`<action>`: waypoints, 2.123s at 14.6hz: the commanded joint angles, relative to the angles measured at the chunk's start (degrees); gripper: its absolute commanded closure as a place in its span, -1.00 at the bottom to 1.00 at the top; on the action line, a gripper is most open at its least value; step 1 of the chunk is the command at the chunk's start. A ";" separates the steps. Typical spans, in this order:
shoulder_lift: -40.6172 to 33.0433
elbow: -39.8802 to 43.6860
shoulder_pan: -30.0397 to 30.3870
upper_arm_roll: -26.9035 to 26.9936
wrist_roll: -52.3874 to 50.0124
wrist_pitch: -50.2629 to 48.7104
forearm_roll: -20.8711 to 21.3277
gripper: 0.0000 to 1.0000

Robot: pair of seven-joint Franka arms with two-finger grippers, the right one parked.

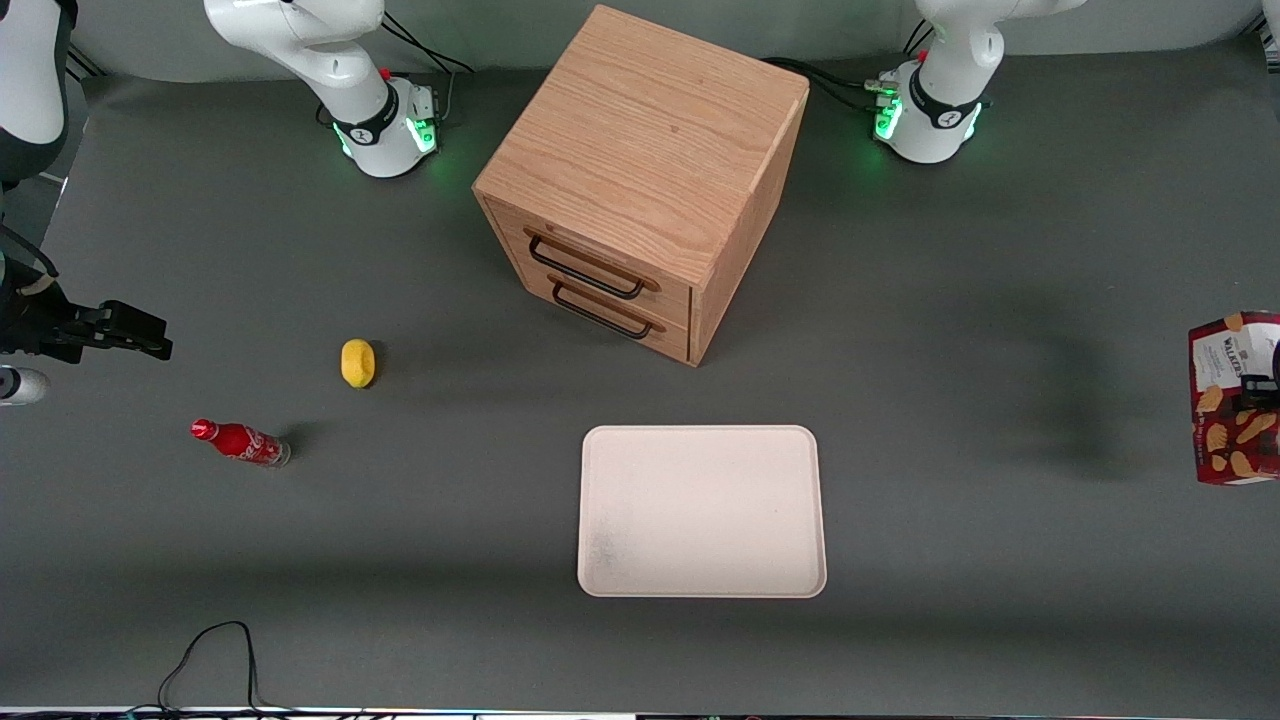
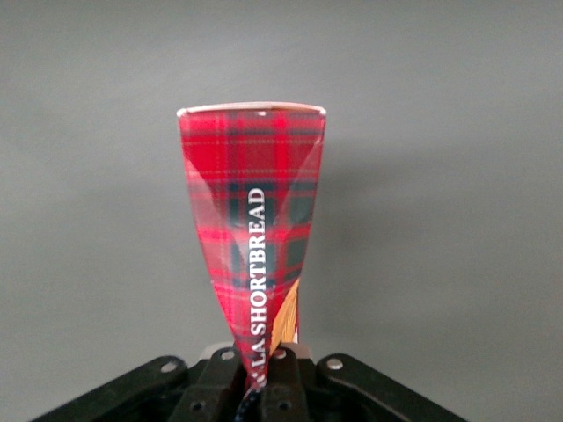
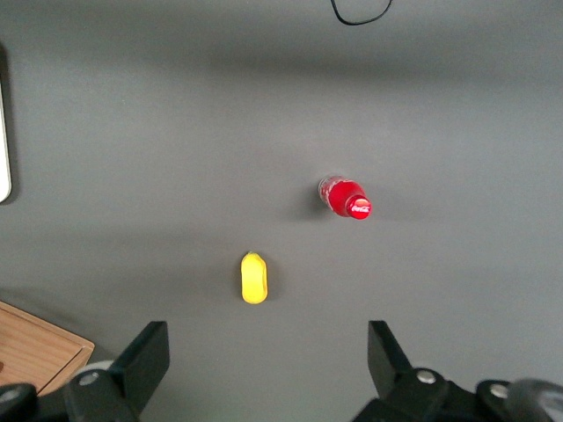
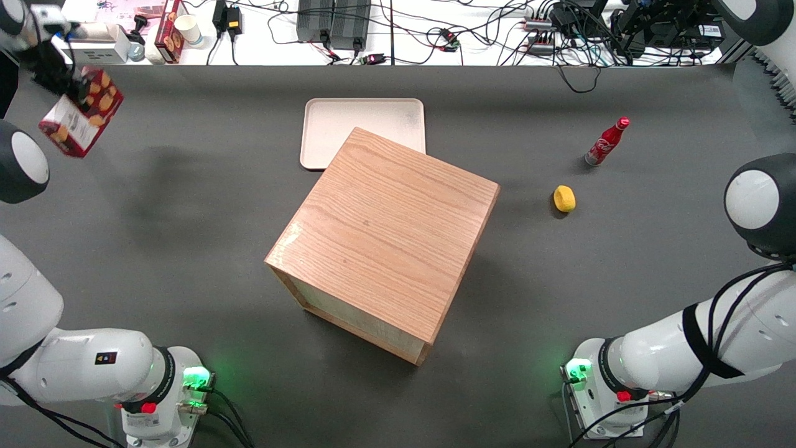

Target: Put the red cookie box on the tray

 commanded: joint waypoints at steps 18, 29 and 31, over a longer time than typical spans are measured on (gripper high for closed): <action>21.07 11.08 -21.76 -20.54 -48.59 22.17 0.43 1.00; 20.49 9.85 -22.82 -20.19 -49.30 26.25 2.10 -1.00; 16.19 8.63 -22.64 -19.58 -49.30 23.18 2.27 -1.00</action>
